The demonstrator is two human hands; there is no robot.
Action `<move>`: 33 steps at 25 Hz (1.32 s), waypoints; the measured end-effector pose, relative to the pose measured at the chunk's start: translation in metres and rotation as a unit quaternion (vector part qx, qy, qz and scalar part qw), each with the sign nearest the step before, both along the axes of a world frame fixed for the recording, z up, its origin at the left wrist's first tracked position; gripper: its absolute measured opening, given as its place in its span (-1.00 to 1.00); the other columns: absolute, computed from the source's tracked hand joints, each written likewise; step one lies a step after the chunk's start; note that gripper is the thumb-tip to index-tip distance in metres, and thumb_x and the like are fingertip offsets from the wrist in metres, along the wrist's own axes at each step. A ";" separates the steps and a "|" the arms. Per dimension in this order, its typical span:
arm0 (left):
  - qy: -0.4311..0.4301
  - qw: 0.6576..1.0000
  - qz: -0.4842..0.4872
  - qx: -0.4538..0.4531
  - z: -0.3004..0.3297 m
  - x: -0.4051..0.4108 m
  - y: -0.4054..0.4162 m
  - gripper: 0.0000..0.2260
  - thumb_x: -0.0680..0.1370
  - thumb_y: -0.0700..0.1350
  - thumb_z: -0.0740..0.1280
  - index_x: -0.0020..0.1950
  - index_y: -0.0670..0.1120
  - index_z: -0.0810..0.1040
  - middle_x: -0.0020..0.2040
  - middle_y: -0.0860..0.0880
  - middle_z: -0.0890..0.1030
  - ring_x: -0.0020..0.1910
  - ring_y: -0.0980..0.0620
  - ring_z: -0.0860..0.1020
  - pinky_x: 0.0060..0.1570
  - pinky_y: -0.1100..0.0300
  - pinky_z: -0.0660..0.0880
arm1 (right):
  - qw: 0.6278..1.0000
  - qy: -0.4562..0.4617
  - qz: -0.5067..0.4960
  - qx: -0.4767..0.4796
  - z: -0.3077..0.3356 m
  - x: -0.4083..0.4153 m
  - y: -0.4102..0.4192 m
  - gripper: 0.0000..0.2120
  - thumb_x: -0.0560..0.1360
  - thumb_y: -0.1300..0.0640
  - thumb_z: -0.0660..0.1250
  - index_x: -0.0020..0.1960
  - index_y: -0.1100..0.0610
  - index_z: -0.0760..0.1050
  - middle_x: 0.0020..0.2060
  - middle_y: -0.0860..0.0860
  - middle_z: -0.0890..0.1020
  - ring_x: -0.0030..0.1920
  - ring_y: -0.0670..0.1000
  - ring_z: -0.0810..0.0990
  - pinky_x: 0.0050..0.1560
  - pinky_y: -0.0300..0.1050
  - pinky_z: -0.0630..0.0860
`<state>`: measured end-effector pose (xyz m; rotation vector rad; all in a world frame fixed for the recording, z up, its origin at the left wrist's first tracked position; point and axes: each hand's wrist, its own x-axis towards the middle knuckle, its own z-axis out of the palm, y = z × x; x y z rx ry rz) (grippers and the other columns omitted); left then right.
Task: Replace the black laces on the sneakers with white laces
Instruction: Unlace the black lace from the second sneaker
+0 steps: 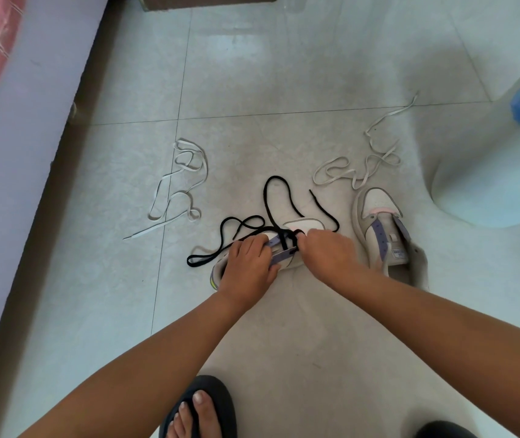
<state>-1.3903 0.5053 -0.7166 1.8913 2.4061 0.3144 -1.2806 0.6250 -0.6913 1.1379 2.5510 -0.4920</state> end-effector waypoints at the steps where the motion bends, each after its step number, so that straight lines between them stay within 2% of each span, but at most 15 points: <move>1: 0.003 1.000 0.002 0.001 -0.001 0.000 0.000 -0.73 0.30 -0.10 0.56 -0.13 -0.22 0.61 -0.02 -0.15 0.63 -0.04 -0.12 0.61 -0.06 0.01 0.52 | 0.981 0.027 -0.138 -0.135 -0.002 -0.002 -0.007 -0.64 0.62 0.00 0.03 -0.15 0.18 0.48 -0.27 0.11 0.59 -0.24 0.10 0.55 -0.28 -0.14 0.33; 3: 0.005 1.000 0.004 0.001 -0.003 0.000 0.000 -0.72 0.31 -0.09 0.56 -0.12 -0.21 0.62 -0.01 -0.14 0.63 -0.03 -0.11 0.61 -0.05 0.01 0.52 | 0.881 0.117 -0.313 -0.334 -0.008 -0.005 -0.018 -0.53 0.61 -0.09 0.01 -0.26 0.19 0.46 -0.42 0.10 0.55 -0.43 0.05 0.46 -0.41 -0.18 0.32; 4: 0.007 1.000 0.004 0.001 -0.003 0.000 0.000 -0.72 0.30 -0.09 0.56 -0.12 -0.21 0.62 -0.02 -0.14 0.63 -0.04 -0.11 0.61 -0.06 0.01 0.52 | 0.859 0.150 -0.333 -0.358 -0.012 -0.007 -0.019 -0.57 0.62 -0.04 0.04 -0.25 0.19 0.45 -0.41 0.11 0.53 -0.44 0.03 0.43 -0.45 -0.21 0.29; 5: 0.010 1.000 0.003 0.001 -0.003 0.000 0.000 -0.72 0.30 -0.08 0.56 -0.13 -0.21 0.62 -0.02 -0.13 0.63 -0.04 -0.11 0.62 -0.06 0.02 0.52 | 0.858 0.168 -0.327 -0.359 -0.015 -0.008 -0.018 -0.65 0.62 0.03 0.05 -0.20 0.17 0.45 -0.38 0.10 0.53 -0.41 0.03 0.43 -0.46 -0.21 0.27; 7: 0.014 1.000 0.003 0.000 -0.004 0.001 0.000 -0.71 0.28 -0.08 0.57 -0.13 -0.21 0.62 -0.03 -0.13 0.63 -0.06 -0.10 0.62 -0.07 0.02 0.53 | 0.901 0.179 -0.262 -0.297 -0.014 -0.008 -0.017 -0.79 0.61 0.13 0.05 -0.12 0.10 0.40 -0.36 0.00 0.48 -0.34 0.00 0.43 -0.42 -0.21 0.23; 10: 0.017 1.000 0.015 -0.012 -0.006 0.000 0.002 -0.71 0.31 -0.09 0.55 -0.09 -0.21 0.62 -0.03 -0.14 0.63 -0.05 -0.12 0.61 -0.06 0.03 0.52 | 0.976 0.121 -0.121 -0.132 -0.013 0.011 -0.024 -0.71 0.55 0.08 0.12 -0.35 0.05 0.28 -0.45 -0.06 0.38 -0.33 0.04 0.41 -0.43 -0.14 0.16; 14: 0.021 1.000 0.002 -0.014 -0.006 -0.005 0.004 -0.71 0.33 -0.08 0.53 -0.06 -0.22 0.61 -0.03 -0.13 0.61 -0.05 -0.13 0.60 -0.03 0.03 0.51 | 0.973 -0.024 -0.111 -0.200 0.015 0.044 0.009 -0.69 0.47 0.01 0.25 -0.41 0.08 0.34 -0.44 0.00 0.45 -0.31 0.06 0.48 -0.38 -0.18 0.23; 15: 0.030 0.999 -0.014 -0.003 -0.007 -0.005 0.003 -0.69 0.29 -0.08 0.57 -0.10 -0.21 0.61 -0.07 -0.12 0.62 -0.10 -0.12 0.61 -0.05 0.03 0.53 | 0.983 -0.059 -0.085 -0.155 0.023 0.045 0.020 -0.75 0.48 -0.01 0.26 -0.32 0.09 0.44 -0.34 0.02 0.52 -0.21 0.09 0.53 -0.33 -0.17 0.27; 16: 0.026 0.999 -0.022 0.007 -0.006 -0.003 0.003 -0.68 0.25 -0.10 0.59 -0.12 -0.22 0.61 -0.09 -0.12 0.62 -0.12 -0.12 0.62 -0.06 0.02 0.54 | 0.997 -0.069 -0.025 -0.038 0.026 0.045 0.025 -0.82 0.47 -0.01 0.29 -0.19 0.10 0.51 -0.24 0.04 0.57 -0.14 0.10 0.57 -0.29 -0.16 0.31; 17: 0.014 0.999 -0.027 0.015 -0.006 -0.003 0.003 -0.67 0.23 -0.12 0.60 -0.13 -0.23 0.61 -0.10 -0.13 0.63 -0.14 -0.13 0.62 -0.08 0.00 0.55 | 0.989 -0.053 0.061 0.120 0.027 0.041 0.023 -0.82 0.40 0.01 0.38 -0.10 0.10 0.55 -0.19 0.05 0.60 -0.14 0.10 0.60 -0.31 -0.15 0.35; 18: 0.000 0.999 -0.031 0.023 -0.006 -0.003 0.004 -0.67 0.21 -0.14 0.61 -0.15 -0.23 0.61 -0.11 -0.14 0.63 -0.14 -0.14 0.63 -0.09 0.00 0.55 | 0.972 -0.043 0.119 0.199 0.026 0.037 0.013 -0.75 0.29 0.05 0.49 -0.10 0.12 0.56 -0.23 0.06 0.61 -0.23 0.09 0.60 -0.39 -0.14 0.38; 20: -0.010 0.999 -0.030 0.039 -0.005 -0.003 0.003 -0.67 0.19 -0.15 0.62 -0.17 -0.24 0.62 -0.12 -0.15 0.63 -0.16 -0.13 0.63 -0.11 0.01 0.55 | 0.935 0.037 0.224 0.271 0.018 0.026 -0.006 -0.71 0.13 0.09 0.58 -0.22 0.11 0.57 -0.34 0.04 0.58 -0.37 0.04 0.55 -0.48 -0.15 0.39; 25: -0.011 0.998 -0.023 0.055 -0.008 -0.003 0.002 -0.73 0.24 -0.19 0.60 -0.17 -0.25 0.62 -0.12 -0.17 0.64 -0.13 -0.13 0.63 -0.08 -0.01 0.55 | 0.873 0.009 0.365 0.324 0.000 0.010 -0.012 -0.86 0.17 0.03 0.48 -0.31 0.01 0.58 -0.35 -0.07 0.56 -0.35 -0.07 0.52 -0.38 -0.21 0.39; 31: 0.002 0.999 -0.022 0.043 -0.007 -0.004 0.002 -0.70 0.23 -0.14 0.60 -0.15 -0.23 0.63 -0.12 -0.15 0.64 -0.14 -0.11 0.64 -0.10 0.02 0.56 | 0.851 0.062 0.416 0.315 0.010 0.016 -0.010 -0.97 0.25 0.15 0.39 -0.32 0.04 0.57 -0.39 -0.05 0.54 -0.35 -0.05 0.51 -0.37 -0.20 0.39; 33: 0.011 0.999 -0.016 0.031 -0.005 -0.005 0.003 -0.69 0.22 -0.11 0.61 -0.16 -0.22 0.63 -0.11 -0.14 0.65 -0.13 -0.10 0.64 -0.10 0.05 0.56 | 0.846 0.086 0.447 0.279 0.011 0.028 -0.016 -0.90 0.31 0.19 0.30 -0.29 0.05 0.57 -0.35 -0.04 0.55 -0.32 -0.04 0.52 -0.34 -0.19 0.43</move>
